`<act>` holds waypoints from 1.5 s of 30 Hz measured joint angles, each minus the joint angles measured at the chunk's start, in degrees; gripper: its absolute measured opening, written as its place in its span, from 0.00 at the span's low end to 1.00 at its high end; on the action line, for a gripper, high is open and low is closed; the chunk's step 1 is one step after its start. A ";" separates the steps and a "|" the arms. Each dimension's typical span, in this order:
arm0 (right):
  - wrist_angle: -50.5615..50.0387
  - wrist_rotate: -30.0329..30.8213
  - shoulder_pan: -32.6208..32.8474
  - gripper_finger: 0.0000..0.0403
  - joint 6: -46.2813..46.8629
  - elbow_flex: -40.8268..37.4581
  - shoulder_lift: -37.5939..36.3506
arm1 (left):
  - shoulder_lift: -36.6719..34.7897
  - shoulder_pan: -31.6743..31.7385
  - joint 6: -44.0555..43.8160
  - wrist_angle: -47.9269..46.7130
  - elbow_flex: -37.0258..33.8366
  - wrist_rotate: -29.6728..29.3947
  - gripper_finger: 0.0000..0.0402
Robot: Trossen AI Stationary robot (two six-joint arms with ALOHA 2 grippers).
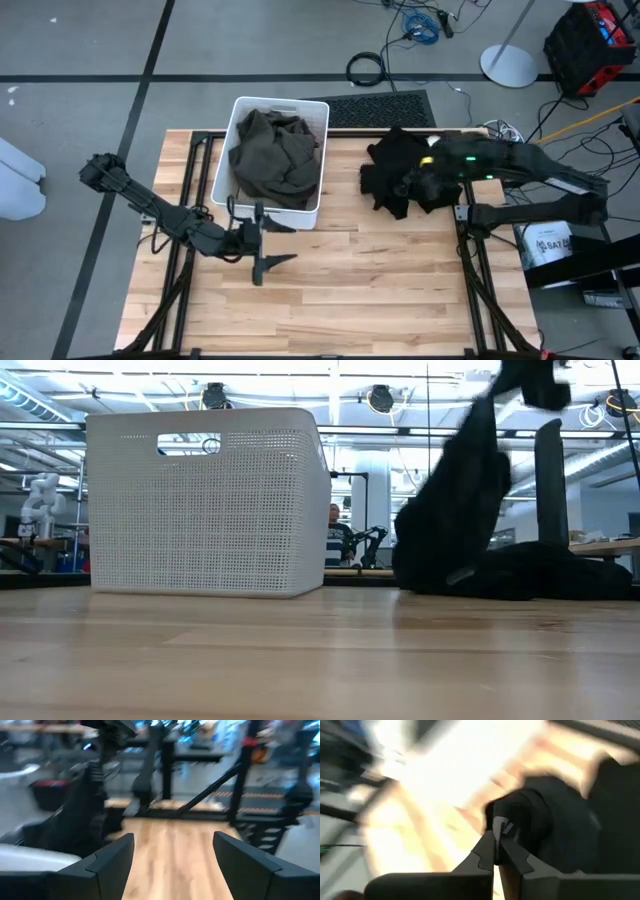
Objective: Sort clothes
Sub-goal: Put the black boxer into the white laundry bin
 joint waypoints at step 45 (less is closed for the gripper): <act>33.02 -29.77 26.32 0.00 -11.33 3.21 32.88 | 28.51 8.94 -3.58 20.14 8.88 24.91 0.70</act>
